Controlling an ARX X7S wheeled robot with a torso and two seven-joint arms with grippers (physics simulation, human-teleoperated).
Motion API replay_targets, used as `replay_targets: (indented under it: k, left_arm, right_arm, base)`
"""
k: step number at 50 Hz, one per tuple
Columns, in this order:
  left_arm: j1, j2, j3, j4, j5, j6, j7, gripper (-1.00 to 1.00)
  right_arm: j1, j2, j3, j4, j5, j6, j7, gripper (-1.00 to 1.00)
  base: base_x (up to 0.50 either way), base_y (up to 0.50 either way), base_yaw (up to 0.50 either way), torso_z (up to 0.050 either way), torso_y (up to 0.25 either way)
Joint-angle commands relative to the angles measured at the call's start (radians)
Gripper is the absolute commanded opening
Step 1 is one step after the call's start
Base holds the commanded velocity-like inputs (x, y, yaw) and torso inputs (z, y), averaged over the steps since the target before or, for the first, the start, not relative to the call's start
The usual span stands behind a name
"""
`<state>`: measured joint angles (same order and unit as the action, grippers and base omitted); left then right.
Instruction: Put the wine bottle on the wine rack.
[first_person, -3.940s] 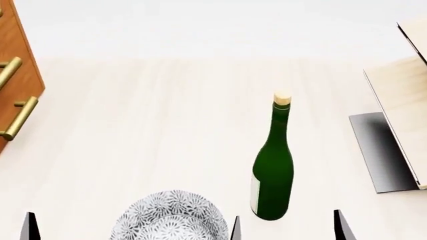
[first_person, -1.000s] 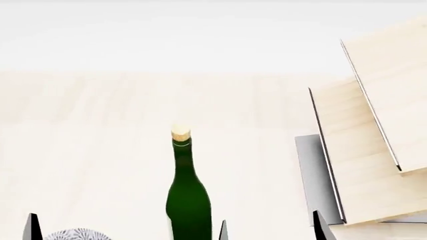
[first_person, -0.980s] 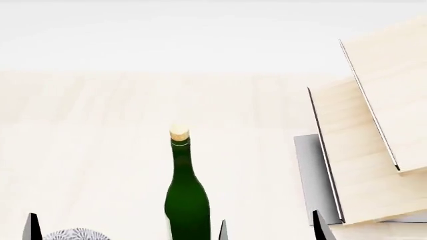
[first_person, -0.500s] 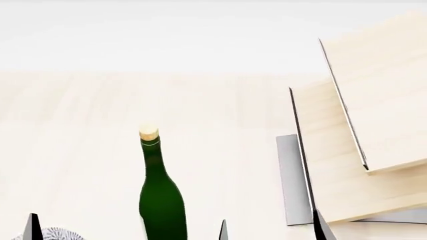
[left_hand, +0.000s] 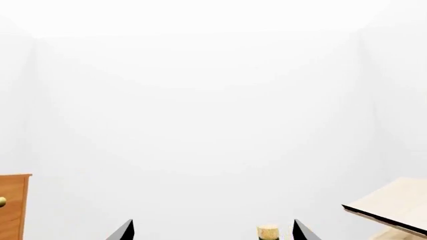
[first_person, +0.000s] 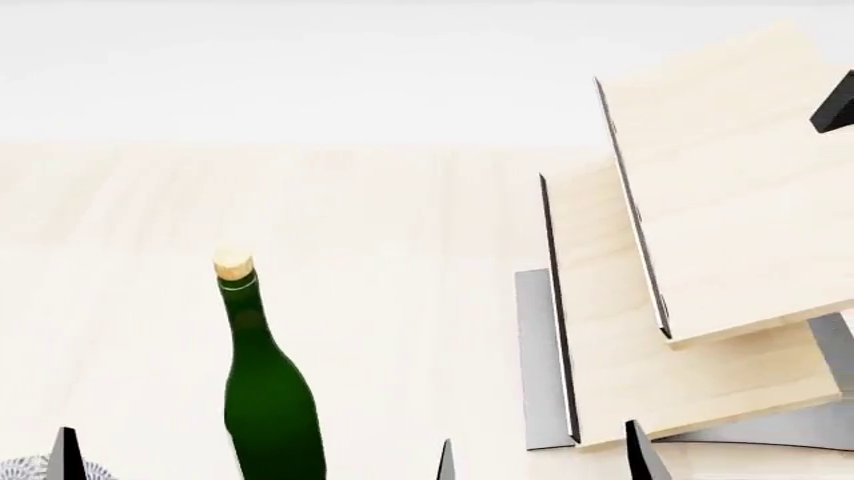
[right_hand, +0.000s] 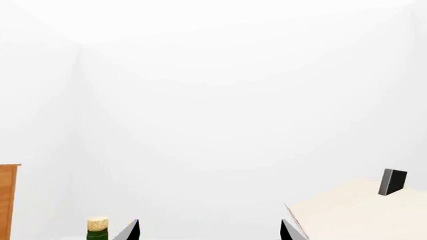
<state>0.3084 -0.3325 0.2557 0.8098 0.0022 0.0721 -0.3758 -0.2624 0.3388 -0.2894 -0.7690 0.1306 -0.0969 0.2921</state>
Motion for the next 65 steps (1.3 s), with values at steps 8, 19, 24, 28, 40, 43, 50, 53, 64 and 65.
replay_targets:
  k: [8, 19, 24, 28, 40, 43, 50, 53, 64, 65]
  left_arm:
    - [-0.002, -0.006, 0.004, -0.001, -0.001, 0.001, -0.008, 1.0]
    - [0.0, -0.011, 0.006, -0.003, -0.004, 0.005, -0.012, 1.0]
    - [0.0, -0.012, 0.011, -0.004, 0.001, 0.007, -0.014, 1.0]
    - [0.0, -0.014, 0.009, -0.005, -0.003, 0.008, -0.016, 1.0]
    - [-0.001, -0.017, 0.013, -0.005, -0.002, 0.008, -0.02, 1.0]
    - [-0.001, -0.018, 0.015, -0.006, -0.002, 0.009, -0.021, 1.0]
    - [-0.001, -0.021, 0.015, -0.004, -0.004, 0.009, -0.024, 1.0]
    - [-0.003, -0.021, 0.016, -0.008, -0.004, 0.009, -0.025, 1.0]
    - [-0.007, -0.025, 0.017, -0.004, -0.008, 0.004, -0.029, 1.0]
    - [-0.008, -0.025, 0.017, -0.005, -0.008, 0.004, -0.029, 1.0]
  right_arm:
    - [0.003, 0.006, -0.006, 0.002, 0.0, -0.003, 0.007, 1.0]
    - [0.001, 0.008, -0.011, 0.005, -0.002, -0.009, 0.012, 1.0]
    - [0.0, 0.011, -0.01, 0.007, 0.001, -0.014, 0.014, 1.0]
    - [0.0, 0.01, -0.016, 0.011, -0.004, -0.016, 0.014, 1.0]
    - [0.003, 0.016, -0.017, 0.009, -0.001, -0.014, 0.021, 1.0]
    - [0.002, 0.017, -0.017, 0.009, -0.001, -0.015, 0.023, 1.0]
    - [0.002, 0.018, -0.018, 0.011, 0.007, -0.022, 0.026, 1.0]
    - [0.004, 0.018, -0.023, 0.014, -0.007, -0.019, 0.028, 1.0]
    - [0.011, 0.008, -0.031, 0.006, -0.032, -0.012, 0.045, 1.0]
    - [0.01, 0.006, -0.03, 0.002, -0.037, -0.006, 0.051, 1.0]
  base:
    - [0.0, -0.12, 0.0, 0.0, 0.0]
    - [0.0, -0.12, 0.0, 0.0, 0.0]
    - [0.0, -0.12, 0.0, 0.0, 0.0]
    - [0.0, -0.12, 0.0, 0.0, 0.0]
    - [0.0, -0.13, 0.0, 0.0, 0.0]
    - [0.0, -0.12, 0.0, 0.0, 0.0]
    - [0.0, -0.11, 0.0, 0.0, 0.0]
    - [0.0, 0.0, 0.0, 0.0, 0.0]
    - [0.0, 0.0, 0.0, 0.0, 0.0]
    - [0.0, 0.0, 0.0, 0.0, 0.0]
